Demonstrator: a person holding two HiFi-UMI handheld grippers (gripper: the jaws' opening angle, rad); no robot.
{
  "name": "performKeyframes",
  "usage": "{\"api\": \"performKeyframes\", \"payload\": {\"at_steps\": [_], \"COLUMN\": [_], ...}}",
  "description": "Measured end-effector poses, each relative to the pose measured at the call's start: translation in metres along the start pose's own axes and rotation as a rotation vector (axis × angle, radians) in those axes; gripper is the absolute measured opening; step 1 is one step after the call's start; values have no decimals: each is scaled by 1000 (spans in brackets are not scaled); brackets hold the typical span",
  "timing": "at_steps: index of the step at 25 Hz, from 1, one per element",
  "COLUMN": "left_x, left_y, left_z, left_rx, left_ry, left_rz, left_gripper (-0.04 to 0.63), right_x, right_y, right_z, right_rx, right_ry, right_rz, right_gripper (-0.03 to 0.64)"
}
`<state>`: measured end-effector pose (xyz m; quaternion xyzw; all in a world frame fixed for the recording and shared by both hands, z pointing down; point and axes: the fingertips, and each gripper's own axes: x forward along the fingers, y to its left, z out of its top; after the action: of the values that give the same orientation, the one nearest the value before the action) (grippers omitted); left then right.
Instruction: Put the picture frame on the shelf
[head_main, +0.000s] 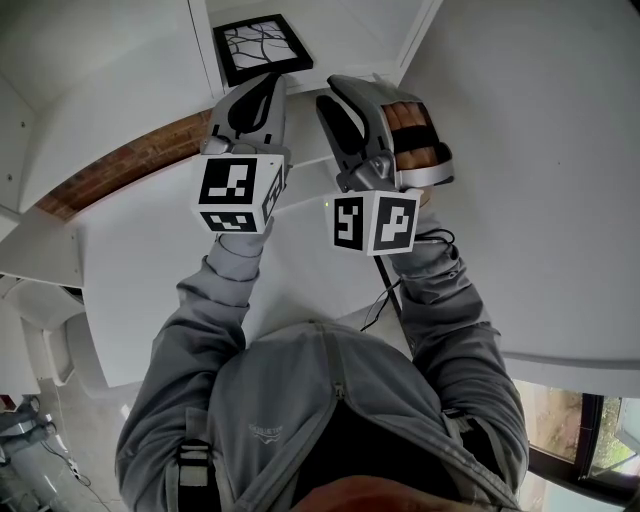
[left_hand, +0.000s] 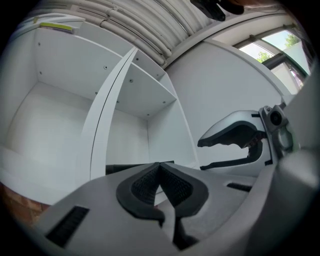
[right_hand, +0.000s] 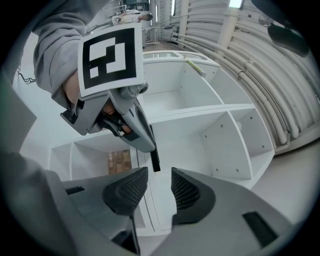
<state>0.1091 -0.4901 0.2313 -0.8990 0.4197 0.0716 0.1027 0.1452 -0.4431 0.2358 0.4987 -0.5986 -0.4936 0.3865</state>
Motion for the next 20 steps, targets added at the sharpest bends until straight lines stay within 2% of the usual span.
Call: {"api": "performKeyframes", "payload": {"at_steps": [6, 9, 14, 20], "left_x": [3, 0, -13, -39], "left_y": [2, 2, -5, -21], "left_z": [-5, -2, 6, 19], "left_rx": [-2, -11, -1, 30], "left_ry": [14, 16, 10, -3], "left_rz": [8, 14, 13, 14], "left_gripper": [8, 8, 8, 8], "right_x": [-14, -25, -41, -62], "right_y": [-8, -16, -26, -35], "right_z": [6, 12, 15, 9], "right_rx": [52, 115, 305, 552], "right_ry": [-20, -44, -73, -99], "right_rz": [-28, -53, -84, -114], "right_gripper": [156, 123, 50, 28]}}
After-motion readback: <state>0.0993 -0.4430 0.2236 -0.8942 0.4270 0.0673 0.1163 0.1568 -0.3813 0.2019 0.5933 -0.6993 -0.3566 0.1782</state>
